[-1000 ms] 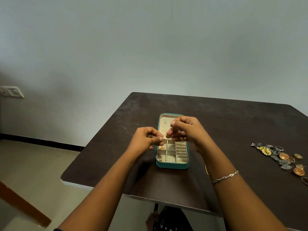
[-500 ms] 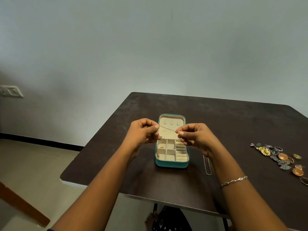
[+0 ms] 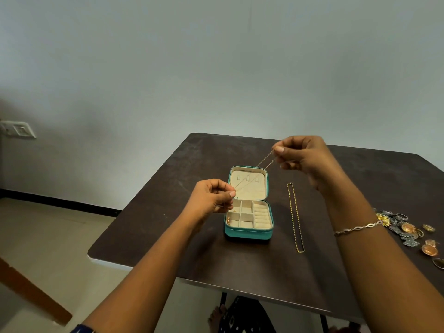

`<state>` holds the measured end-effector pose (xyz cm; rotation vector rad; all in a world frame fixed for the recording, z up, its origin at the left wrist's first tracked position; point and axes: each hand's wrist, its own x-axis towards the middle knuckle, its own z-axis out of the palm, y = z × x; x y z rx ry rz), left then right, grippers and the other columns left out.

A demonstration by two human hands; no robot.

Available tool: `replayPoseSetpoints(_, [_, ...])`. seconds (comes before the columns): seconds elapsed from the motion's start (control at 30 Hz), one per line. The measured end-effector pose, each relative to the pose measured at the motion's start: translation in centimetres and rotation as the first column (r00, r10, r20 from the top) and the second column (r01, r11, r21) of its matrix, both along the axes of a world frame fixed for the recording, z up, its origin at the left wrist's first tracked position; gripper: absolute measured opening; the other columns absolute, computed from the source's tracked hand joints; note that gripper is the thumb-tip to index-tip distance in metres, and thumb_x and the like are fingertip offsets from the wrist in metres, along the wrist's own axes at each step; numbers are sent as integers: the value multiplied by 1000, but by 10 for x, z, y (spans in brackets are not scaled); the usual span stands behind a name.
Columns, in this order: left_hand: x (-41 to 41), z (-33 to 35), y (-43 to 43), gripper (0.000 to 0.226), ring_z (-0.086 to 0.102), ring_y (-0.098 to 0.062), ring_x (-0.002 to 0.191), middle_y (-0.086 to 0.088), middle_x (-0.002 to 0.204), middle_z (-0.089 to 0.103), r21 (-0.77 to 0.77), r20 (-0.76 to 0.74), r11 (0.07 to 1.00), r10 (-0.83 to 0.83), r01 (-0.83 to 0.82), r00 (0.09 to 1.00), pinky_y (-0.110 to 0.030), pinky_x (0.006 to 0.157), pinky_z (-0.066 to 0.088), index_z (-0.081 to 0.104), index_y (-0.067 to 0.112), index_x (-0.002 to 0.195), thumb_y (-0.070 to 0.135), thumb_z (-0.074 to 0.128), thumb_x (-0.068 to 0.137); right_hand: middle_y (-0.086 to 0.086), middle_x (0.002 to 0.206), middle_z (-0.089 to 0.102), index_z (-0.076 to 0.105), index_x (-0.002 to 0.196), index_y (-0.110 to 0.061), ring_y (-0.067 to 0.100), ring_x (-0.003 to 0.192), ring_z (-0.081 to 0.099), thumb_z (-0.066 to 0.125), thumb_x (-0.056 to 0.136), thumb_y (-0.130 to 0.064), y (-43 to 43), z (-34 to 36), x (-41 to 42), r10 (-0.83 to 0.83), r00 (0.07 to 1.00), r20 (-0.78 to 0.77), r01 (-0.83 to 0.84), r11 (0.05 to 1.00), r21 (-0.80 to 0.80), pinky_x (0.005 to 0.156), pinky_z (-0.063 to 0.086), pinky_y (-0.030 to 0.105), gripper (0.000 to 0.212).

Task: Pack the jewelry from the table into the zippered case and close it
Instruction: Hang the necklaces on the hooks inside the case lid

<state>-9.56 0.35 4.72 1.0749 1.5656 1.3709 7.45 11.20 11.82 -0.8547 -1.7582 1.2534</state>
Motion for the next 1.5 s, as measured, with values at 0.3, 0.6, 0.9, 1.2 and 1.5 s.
replayPoseSetpoints(0.3, [4,-5,1,8,68,-10,67,-6,75,70,7,19,1000,-11,11,1000,-26,71,56,65,8,85,2,59,85,-6,59,65,64,79,-14,10,65,67,57,86,-8,5,43,-3,75,986,-150,-92,990,-107,64,51,21,11])
replayPoseSetpoints(0.6, [8,-1,1,12,67,-14,74,-5,79,71,-3,134,1000,-5,6,991,-26,65,55,64,7,90,6,53,90,3,65,57,64,85,-7,7,47,52,58,86,-6,8,55,2,40,988,-146,-54,994,-97,56,55,23,7])
replayPoseSetpoints(0.9, [11,-1,-1,11,63,-11,52,-11,70,65,58,233,994,79,-95,969,-20,51,54,58,4,86,-6,54,85,2,63,64,66,84,-4,8,53,60,57,85,-1,20,56,17,-6,988,-154,-4,998,-63,60,56,23,10])
replayPoseSetpoints(1.2, [37,-4,0,16,66,-11,59,-12,74,66,68,22,998,-6,4,1000,-18,57,55,65,5,84,-7,56,84,7,73,64,66,87,-4,7,54,56,56,86,1,32,61,37,-24,998,-65,24,1000,-4,54,51,16,11])
replayPoseSetpoints(1.5, [99,-16,-2,20,55,-3,66,-3,87,66,176,-600,977,7,124,800,-14,69,46,67,9,103,11,65,82,11,73,62,64,93,4,7,51,55,59,84,3,54,57,69,-86,994,73,76,989,129,51,50,14,11])
